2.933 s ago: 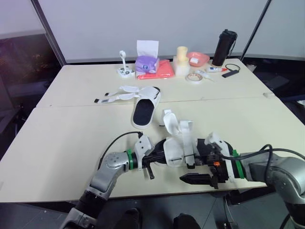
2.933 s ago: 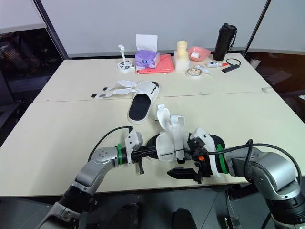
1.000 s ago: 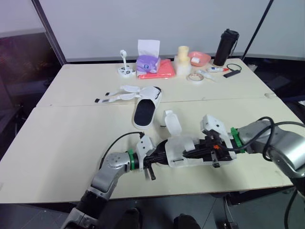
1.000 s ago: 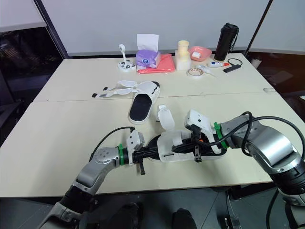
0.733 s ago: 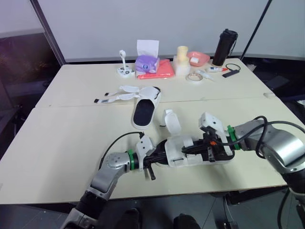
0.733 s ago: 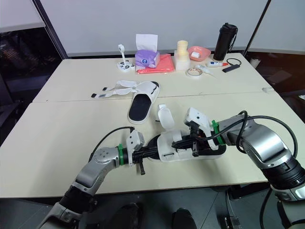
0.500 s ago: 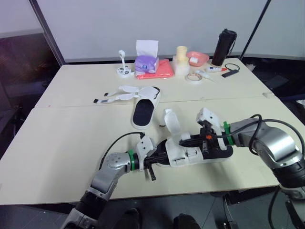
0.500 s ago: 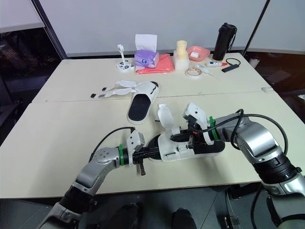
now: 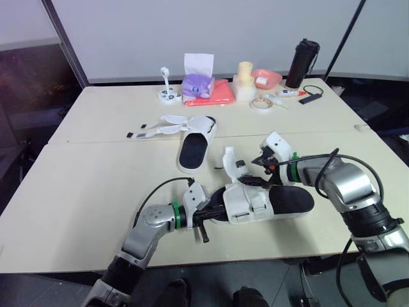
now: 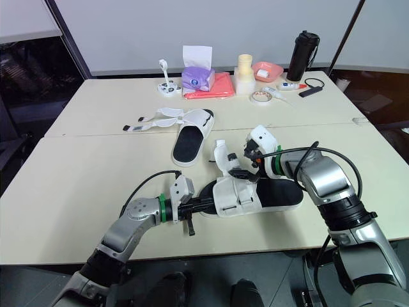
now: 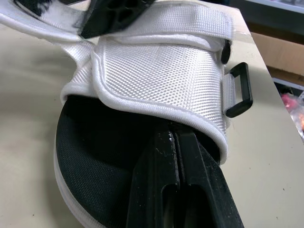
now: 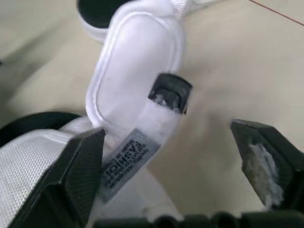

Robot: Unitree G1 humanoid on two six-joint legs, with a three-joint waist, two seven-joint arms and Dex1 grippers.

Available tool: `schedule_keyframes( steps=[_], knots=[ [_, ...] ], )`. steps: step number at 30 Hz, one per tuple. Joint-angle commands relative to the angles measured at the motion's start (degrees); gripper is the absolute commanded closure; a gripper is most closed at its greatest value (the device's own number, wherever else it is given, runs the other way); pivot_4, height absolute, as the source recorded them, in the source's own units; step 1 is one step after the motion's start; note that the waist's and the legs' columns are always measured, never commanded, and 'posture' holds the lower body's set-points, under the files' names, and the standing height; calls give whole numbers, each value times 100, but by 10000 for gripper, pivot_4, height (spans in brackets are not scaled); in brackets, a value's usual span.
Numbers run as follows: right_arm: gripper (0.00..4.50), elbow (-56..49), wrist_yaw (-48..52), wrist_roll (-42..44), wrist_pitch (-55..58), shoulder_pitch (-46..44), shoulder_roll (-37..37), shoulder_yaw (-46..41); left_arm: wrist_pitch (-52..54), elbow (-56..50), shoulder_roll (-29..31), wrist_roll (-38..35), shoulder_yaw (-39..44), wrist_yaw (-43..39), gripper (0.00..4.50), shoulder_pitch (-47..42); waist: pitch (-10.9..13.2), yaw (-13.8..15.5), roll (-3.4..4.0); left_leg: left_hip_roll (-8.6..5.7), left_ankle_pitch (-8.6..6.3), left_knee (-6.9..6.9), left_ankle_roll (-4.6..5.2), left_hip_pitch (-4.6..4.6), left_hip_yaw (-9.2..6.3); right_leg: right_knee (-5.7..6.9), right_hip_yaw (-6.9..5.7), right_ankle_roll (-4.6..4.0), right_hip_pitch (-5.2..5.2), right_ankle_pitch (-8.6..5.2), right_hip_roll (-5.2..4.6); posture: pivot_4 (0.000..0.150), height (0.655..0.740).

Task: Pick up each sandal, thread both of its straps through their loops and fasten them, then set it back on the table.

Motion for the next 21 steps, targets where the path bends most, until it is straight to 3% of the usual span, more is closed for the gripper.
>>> schedule_keyframes(
  steps=[1,6,10,16,21],
  knots=[
    [197,243,43,43,294,-280,33,-275,78,178,23,89,-89,23,45000,82,0,2,0,0,0,0,0,0,-1,0,0,0,1,0,0,1500,7400],
    [197,270,275,273,731,-426,127,-313,51,197,7,96,-86,47,45000,84,0,0,1,-2,0,-1,0,0,-2,0,0,1,1,0,0,1500,7400],
    [13496,142,367,442,1011,-436,214,-349,52,181,1,96,-72,80,45000,106,0,-1,1,-2,0,0,0,0,-2,0,0,1,1,1,0,1500,7400],
    [44516,11,346,591,1255,-473,378,-404,54,181,-10,92,-70,91,45000,103,0,1,2,-2,0,0,0,0,-4,0,0,2,1,1,0,1500,7400],
    [44516,-204,433,663,1260,-467,237,-550,50,171,-10,98,-78,91,45000,104,0,2,3,-3,0,0,0,0,-3,0,0,3,0,2,0,1500,7400]
  ],
)
